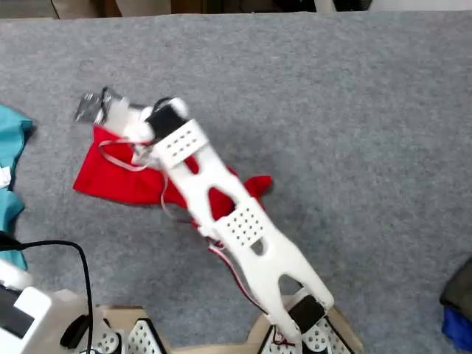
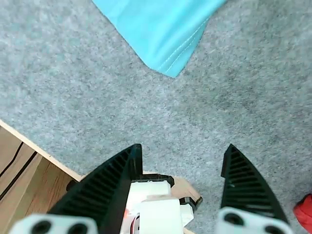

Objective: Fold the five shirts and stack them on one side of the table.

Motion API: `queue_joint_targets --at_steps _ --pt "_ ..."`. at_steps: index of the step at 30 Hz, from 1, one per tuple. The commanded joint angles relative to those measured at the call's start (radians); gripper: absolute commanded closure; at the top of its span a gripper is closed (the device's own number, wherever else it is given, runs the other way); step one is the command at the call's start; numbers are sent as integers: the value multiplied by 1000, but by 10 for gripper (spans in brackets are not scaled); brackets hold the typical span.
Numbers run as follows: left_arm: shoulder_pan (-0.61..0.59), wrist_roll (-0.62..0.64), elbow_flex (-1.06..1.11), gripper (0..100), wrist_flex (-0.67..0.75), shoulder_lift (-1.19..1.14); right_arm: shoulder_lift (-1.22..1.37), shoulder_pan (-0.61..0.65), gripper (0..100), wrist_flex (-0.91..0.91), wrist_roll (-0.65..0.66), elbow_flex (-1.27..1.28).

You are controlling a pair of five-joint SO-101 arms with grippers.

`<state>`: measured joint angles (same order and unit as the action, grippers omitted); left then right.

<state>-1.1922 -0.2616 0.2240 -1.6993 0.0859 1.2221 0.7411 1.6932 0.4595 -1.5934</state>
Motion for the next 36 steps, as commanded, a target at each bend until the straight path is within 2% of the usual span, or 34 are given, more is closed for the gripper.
queue_joint_targets --at_steps 1,8,12,17,20,24,28,30,33,36 --pt "8 -2 2 729 8 41 -105 -70 993 43 -21 -68" --pt "44 0 5 729 5 41 -275 -199 993 92 -26 -33" --pt "140 0 51 729 5 48 -282 -243 992 95 -34 74" --pt "351 14 6 728 6 48 -458 -260 913 97 -114 378" --pt "499 101 -80 725 6 48 -687 -300 860 95 -147 604" --pt "750 164 -189 725 6 48 -997 -466 829 71 -152 898" --pt "1028 172 -267 725 18 36 -1152 -713 829 -124 -77 1208" --pt "1152 175 -273 726 84 25 -1162 -811 829 -270 -54 1343" --pt "1284 227 -281 725 198 -19 -1150 -895 829 -496 -61 1489" --pt "1384 293 -284 725 287 -119 -1098 -944 829 -724 -169 1581"
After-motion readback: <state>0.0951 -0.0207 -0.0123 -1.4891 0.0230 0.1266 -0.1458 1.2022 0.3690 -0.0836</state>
